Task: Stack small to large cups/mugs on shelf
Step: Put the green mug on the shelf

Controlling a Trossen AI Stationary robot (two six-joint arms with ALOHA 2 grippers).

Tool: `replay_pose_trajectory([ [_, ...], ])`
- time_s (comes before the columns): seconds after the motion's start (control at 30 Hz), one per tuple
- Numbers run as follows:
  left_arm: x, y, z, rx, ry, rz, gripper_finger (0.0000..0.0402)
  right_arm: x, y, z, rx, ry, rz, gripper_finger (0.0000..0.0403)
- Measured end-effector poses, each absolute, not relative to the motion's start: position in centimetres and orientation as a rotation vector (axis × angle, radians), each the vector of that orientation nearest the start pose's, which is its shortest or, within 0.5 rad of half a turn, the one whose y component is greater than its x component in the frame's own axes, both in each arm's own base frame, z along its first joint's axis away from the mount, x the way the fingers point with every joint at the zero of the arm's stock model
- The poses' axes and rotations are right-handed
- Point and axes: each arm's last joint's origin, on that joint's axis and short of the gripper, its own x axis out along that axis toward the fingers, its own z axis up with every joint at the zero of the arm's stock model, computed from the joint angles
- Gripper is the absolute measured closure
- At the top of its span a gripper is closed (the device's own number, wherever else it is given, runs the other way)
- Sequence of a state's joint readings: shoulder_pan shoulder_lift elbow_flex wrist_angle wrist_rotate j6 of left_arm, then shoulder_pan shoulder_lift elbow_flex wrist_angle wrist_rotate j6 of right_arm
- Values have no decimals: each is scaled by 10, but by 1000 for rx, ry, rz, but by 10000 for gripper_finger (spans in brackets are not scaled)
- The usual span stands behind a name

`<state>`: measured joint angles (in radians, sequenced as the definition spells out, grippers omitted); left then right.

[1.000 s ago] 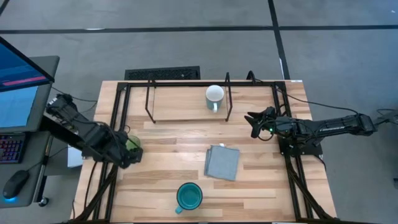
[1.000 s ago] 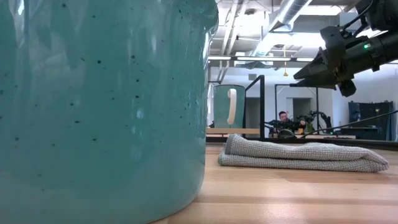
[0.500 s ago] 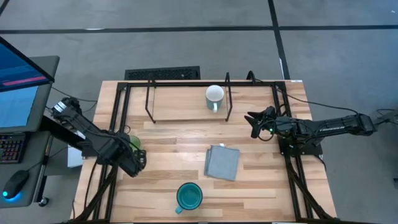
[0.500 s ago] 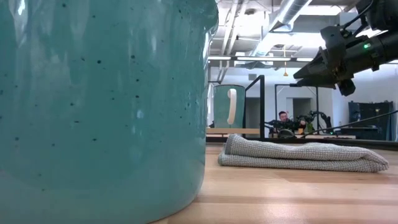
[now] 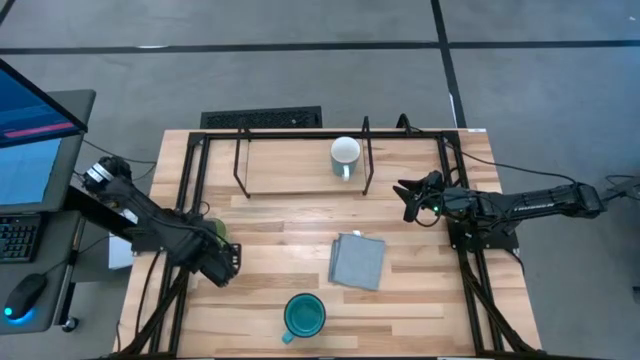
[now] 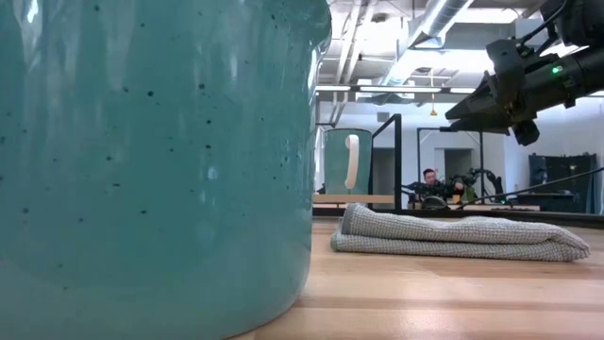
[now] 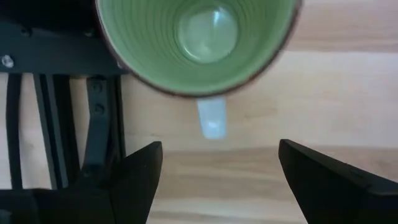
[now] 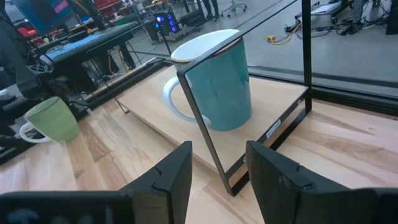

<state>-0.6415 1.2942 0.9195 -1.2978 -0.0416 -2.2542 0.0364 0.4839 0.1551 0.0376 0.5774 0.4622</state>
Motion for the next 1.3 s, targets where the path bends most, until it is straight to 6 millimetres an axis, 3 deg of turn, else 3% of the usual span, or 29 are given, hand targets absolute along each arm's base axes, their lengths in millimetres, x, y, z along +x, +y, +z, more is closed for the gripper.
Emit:
replay_pose_trajectory([
  [0.23,151,-100,209,-1118,1102,1372,89,126,-11,178,358,151,-590,230],
  [0.93,158,-102,208,-1070,1166,1213,89,126,-11,178,310,161,-584,230],
  [1.3,150,-100,209,-1103,1217,1366,89,127,-11,179,313,150,-582,230],
])
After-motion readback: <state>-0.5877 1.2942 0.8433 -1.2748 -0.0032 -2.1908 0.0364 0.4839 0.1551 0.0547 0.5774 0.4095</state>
